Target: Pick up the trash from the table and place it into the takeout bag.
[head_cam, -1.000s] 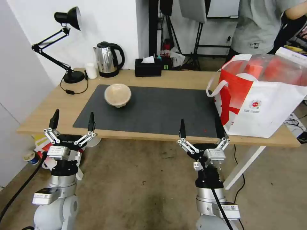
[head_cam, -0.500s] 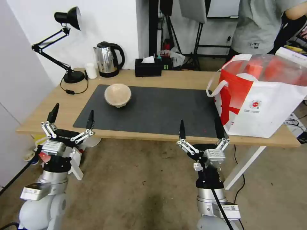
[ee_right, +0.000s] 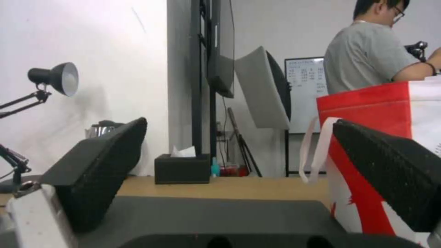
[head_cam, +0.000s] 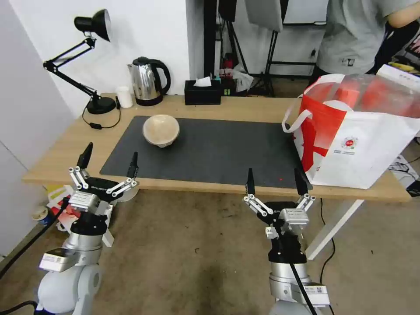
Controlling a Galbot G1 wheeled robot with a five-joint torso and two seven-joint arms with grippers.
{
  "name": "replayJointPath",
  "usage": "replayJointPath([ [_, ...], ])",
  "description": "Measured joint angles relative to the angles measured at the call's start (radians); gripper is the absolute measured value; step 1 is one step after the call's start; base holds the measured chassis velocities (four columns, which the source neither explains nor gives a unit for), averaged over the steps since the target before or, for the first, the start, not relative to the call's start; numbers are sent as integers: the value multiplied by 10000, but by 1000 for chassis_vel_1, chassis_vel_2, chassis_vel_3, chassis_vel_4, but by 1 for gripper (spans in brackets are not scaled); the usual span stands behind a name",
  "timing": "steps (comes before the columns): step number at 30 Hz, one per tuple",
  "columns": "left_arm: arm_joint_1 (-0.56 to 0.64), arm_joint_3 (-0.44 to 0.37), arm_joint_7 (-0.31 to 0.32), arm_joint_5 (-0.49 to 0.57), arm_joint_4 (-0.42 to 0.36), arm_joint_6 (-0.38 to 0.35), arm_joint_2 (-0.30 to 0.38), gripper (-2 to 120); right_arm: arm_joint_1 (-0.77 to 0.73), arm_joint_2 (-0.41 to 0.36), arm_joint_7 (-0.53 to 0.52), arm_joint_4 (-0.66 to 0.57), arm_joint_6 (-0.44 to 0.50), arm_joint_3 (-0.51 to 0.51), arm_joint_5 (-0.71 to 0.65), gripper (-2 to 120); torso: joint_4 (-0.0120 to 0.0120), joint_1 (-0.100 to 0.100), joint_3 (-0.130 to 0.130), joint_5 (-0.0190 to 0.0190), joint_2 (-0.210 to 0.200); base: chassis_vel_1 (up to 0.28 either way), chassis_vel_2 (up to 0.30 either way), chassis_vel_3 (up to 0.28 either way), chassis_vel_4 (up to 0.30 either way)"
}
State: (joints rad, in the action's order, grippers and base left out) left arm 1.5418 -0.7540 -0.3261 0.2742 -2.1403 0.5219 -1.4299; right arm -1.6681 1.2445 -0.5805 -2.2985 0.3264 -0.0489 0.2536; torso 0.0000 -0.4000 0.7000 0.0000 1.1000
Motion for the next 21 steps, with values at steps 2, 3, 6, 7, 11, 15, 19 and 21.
replayJointPath([
  [2,4,1,0,-5,0,10,-39,100,-169,0,-56,59,180,-4,101,100,0,0,0,1,0,0,0,0,0],
  [3,4,1,0,-5,0,10,-39,100,-169,0,-56,59,180,-4,101,100,0,0,0,1,0,0,0,0,0],
  [6,32,13,-6,-24,7,34,-105,100,-430,-1,-167,205,493,-10,233,100,1,0,0,0,0,0,0,0,0],
  [7,41,14,-7,-32,9,46,-119,100,-502,0,-204,237,570,-10,273,100,0,0,0,0,0,0,0,0,0],
  [11,57,14,-13,-52,10,69,-149,100,-708,-1,-291,344,802,-10,375,100,0,0,0,0,0,0,0,0,0],
  [15,63,15,-14,-76,10,80,-162,100,-802,-14,-328,357,921,-12,415,100,0,0,0,0,0,0,0,0,0],
  [19,63,5,-15,-76,4,80,-102,100,-804,-12,-331,357,930,-16,444,100,0,0,0,0,0,0,0,0,0],
  [21,56,-20,-16,-74,4,73,18,100,-805,-9,-330,358,931,-11,455,100,0,0,0,0,0,0,0,0,0],
])
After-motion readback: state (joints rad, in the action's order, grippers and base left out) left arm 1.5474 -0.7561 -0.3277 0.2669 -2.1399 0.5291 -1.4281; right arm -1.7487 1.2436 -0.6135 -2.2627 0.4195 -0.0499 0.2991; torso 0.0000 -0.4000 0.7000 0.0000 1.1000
